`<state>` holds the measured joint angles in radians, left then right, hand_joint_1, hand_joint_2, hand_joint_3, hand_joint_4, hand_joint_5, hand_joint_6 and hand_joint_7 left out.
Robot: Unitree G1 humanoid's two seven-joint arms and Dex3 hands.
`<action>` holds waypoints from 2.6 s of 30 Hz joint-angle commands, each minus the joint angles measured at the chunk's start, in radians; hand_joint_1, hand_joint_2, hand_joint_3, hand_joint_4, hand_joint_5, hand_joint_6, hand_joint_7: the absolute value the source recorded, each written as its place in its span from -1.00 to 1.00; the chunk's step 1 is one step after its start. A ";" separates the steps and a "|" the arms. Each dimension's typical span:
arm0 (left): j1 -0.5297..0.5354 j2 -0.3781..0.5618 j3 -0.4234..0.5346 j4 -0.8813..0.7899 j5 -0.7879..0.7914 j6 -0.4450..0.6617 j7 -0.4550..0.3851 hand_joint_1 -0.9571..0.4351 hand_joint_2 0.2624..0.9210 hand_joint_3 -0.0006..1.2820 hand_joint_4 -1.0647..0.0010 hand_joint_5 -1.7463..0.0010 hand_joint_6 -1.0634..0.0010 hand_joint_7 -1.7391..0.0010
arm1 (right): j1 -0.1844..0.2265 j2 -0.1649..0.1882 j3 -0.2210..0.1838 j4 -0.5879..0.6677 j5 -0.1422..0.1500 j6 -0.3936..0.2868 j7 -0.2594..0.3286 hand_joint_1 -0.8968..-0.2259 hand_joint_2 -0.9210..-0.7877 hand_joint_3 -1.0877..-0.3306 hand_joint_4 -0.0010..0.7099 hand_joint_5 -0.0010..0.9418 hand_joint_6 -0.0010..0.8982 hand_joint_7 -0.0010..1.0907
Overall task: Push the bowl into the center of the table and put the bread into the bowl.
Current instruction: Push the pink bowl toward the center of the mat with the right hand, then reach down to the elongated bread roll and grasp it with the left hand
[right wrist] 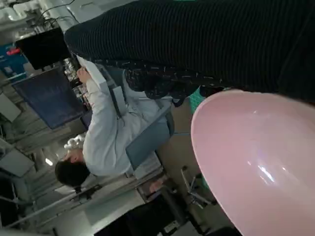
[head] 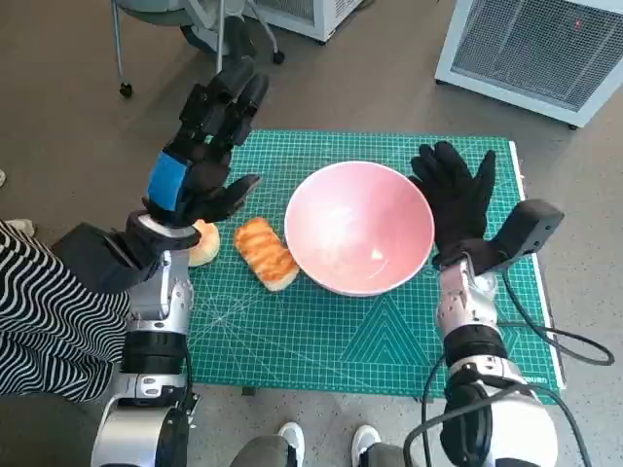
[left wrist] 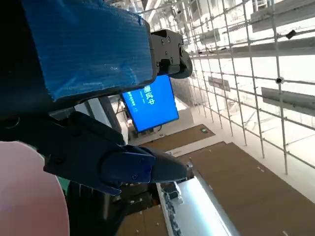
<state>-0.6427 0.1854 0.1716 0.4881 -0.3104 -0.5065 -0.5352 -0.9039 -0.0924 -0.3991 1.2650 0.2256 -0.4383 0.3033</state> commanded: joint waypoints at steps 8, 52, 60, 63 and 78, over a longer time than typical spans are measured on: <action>0.000 -0.019 -0.020 -0.030 0.010 0.011 0.022 -0.69 1.00 -0.58 0.73 0.99 0.95 0.50 | 0.015 -0.058 0.078 -0.188 -0.033 -0.231 0.068 -0.34 -1.00 -0.26 -0.71 -0.98 -0.88 -0.51; -0.135 0.084 -0.020 -0.055 0.016 0.023 -0.063 -0.70 1.00 -0.68 0.73 1.00 1.00 0.41 | 0.217 -0.079 0.252 -0.872 -0.010 -0.125 0.091 -0.67 -1.00 0.19 -0.51 -0.97 -0.76 -0.27; -0.189 0.290 -0.048 0.026 0.127 0.038 -0.153 -0.66 0.98 -0.82 0.71 0.99 1.00 0.42 | 0.229 -0.083 0.254 -0.893 -0.005 -0.117 0.087 -0.65 -1.00 0.19 -0.50 -0.97 -0.76 -0.25; -0.200 0.395 -0.087 0.008 0.202 0.113 -0.202 -0.59 0.86 -0.92 0.70 0.99 0.99 0.42 | 0.232 -0.086 0.249 -0.893 0.003 -0.117 0.090 -0.66 -1.00 0.19 -0.50 -0.97 -0.77 -0.25; -0.155 0.531 -0.195 -0.085 0.367 0.266 -0.254 0.01 0.39 -1.00 0.70 1.00 0.44 0.85 | 0.241 -0.084 0.242 -0.888 0.010 -0.120 0.077 -0.65 -1.00 0.21 -0.46 -0.97 -0.79 -0.24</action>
<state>-0.8191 0.7191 -0.0006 0.4087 0.0429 -0.2468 -0.7770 -0.6883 -0.1778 -0.1547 0.3719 0.2325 -0.5671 0.3892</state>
